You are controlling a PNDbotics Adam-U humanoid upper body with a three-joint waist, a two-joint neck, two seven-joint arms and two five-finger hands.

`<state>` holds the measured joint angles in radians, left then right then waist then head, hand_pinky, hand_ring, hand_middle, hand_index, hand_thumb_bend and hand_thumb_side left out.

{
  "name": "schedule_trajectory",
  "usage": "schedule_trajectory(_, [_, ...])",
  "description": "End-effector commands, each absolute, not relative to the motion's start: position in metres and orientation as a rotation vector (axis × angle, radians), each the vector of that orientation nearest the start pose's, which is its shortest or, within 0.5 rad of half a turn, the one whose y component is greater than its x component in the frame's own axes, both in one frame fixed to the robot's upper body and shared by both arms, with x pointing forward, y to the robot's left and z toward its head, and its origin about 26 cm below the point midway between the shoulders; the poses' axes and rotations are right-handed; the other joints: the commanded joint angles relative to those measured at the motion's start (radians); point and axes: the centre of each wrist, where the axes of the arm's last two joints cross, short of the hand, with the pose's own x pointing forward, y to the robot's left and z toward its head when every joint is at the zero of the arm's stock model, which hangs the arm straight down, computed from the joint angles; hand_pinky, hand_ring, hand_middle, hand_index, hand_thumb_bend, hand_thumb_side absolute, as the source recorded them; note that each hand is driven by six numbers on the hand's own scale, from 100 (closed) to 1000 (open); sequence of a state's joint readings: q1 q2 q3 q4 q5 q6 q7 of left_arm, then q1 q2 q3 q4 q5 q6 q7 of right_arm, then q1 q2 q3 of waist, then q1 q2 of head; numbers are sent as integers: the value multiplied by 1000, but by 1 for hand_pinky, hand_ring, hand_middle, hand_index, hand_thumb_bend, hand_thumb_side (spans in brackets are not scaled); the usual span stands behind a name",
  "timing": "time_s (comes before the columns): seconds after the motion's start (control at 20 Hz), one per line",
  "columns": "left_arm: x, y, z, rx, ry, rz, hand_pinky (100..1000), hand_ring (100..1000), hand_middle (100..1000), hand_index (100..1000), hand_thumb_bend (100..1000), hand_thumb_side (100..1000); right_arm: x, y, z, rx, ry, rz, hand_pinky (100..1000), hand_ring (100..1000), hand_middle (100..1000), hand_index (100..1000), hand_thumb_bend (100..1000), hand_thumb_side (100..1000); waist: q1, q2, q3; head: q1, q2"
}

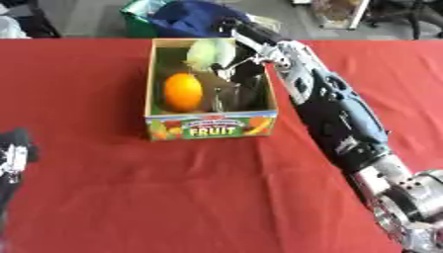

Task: Pick up objects on the table and place them in the box.

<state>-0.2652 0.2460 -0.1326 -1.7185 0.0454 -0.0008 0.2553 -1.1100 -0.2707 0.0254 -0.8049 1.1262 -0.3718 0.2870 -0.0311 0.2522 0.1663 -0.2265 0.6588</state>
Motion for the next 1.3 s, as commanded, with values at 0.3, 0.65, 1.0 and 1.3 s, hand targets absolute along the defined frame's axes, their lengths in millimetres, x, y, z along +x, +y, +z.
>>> schedule_trajectory(0.3, [328,234,115,155,-2002,-110,610,587,545,618,288,525,503,-220,245,-1081,-1590,1655,959,980,1000,1000,417,374,-2,-22,1,1,-11])
schedule_trajectory(0.65, [327,236,114,169,-1998,-101,610,586,544,617,289,524,492,-238,264,-962,-1943,1357,812,823,845,877,100,120,-4,-28,-13,12,-6])
schedule_trajectory(1.0, [327,240,112,185,-1995,-94,610,587,544,617,289,524,453,-273,275,-727,-2213,913,709,685,737,804,100,100,-11,-29,-32,29,1])
schedule_trajectory(1.3, [326,244,111,204,-1991,-83,614,587,544,616,286,521,400,-313,258,-470,-2300,574,622,615,676,756,100,318,-15,-29,-48,51,11])
